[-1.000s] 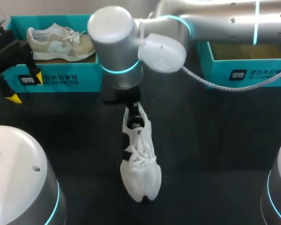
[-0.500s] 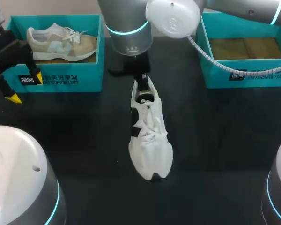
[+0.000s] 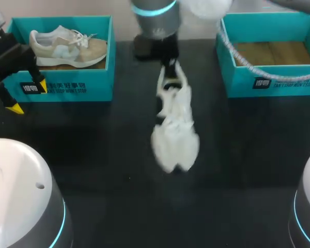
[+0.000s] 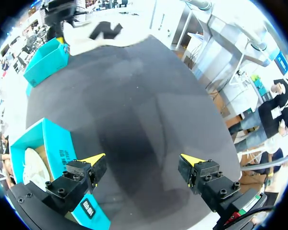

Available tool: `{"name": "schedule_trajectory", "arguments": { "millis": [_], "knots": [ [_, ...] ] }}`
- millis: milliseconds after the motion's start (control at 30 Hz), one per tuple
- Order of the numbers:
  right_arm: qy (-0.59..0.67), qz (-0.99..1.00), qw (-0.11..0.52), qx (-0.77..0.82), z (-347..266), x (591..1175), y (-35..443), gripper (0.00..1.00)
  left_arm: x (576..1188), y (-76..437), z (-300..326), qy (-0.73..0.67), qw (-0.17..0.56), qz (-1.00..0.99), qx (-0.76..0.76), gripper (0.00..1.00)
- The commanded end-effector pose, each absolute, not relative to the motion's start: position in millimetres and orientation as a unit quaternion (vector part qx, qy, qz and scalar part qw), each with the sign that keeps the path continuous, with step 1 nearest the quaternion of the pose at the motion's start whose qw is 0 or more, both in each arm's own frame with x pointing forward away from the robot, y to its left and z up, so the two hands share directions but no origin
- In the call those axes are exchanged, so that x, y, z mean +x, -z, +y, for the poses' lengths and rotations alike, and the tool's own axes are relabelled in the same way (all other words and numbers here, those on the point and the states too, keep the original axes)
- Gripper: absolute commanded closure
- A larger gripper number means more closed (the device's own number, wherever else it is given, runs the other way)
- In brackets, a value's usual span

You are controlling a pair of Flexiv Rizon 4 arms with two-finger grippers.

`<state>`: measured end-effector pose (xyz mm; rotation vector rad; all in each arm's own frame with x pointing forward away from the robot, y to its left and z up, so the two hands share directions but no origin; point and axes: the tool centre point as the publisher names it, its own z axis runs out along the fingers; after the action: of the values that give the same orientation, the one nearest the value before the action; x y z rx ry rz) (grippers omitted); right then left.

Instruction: Take the shoe out of the shoebox, open the shoe tongue, remove and reinsert the insole, then place the shoe into the shoebox

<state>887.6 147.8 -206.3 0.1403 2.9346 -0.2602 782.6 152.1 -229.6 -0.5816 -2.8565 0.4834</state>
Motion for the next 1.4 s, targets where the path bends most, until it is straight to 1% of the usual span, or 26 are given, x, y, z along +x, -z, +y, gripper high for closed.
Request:
{"name": "schedule_trajectory", "arguments": {
  "millis": [33, 133, 300, 800, 867, 967, 1133, 1233, 1400],
  "knots": [
    [0.081, 0.989, 0.106, 0.058, 100.5, 902.8, 161.3, 1.00, 781.6, 229.1, 152.8, -0.162, 0.093, -0.963, -0.196, 0.00],
    [0.088, 0.986, 0.125, 0.066, 76.7, 917.2, 141.7, 1.00, 781.6, 229.1, 152.8, -0.162, 0.093, -0.963, -0.196, 0.00],
    [0.018, 0.989, 0.147, -0.013, 38.2, 941.2, 120.6, 1.00, 781.6, 229.1, 152.8, -0.162, 0.093, -0.963, -0.196, 0.00],
    [0.018, 0.989, 0.147, -0.013, 38.2, 941.2, 120.6, 1.00, 781.6, 229.1, 152.8, -0.162, 0.093, -0.963, -0.196, 0.00],
    [0.008, 0.988, 0.153, 0.003, 19.5, 953.6, 115.2, 1.00, 781.6, 229.1, 152.8, -0.162, 0.093, -0.963, -0.196, 0.00],
    [0.050, 0.986, 0.159, 0.010, -18.4, 978.5, 104.8, 1.00, 781.6, 229.1, 152.8, -0.162, 0.093, -0.963, -0.196, 0.00],
    [0.033, 0.984, 0.172, 0.006, -81.7, 1020.8, 82.6, 1.00, 781.6, 229.1, 152.8, -0.162, 0.093, -0.963, -0.196, 0.00],
    [0.027, 0.983, 0.179, -0.013, -101.0, 1039.9, 73.2, 1.00, 781.6, 229.1, 152.8, -0.162, 0.093, -0.963, -0.196, 0.00],
    [0.046, 0.983, 0.170, -0.043, -120.7, 1081.8, 62.5, 1.00, 781.6, 229.1, 152.8, -0.162, 0.093, -0.963, -0.196, 0.00]
  ]
}}
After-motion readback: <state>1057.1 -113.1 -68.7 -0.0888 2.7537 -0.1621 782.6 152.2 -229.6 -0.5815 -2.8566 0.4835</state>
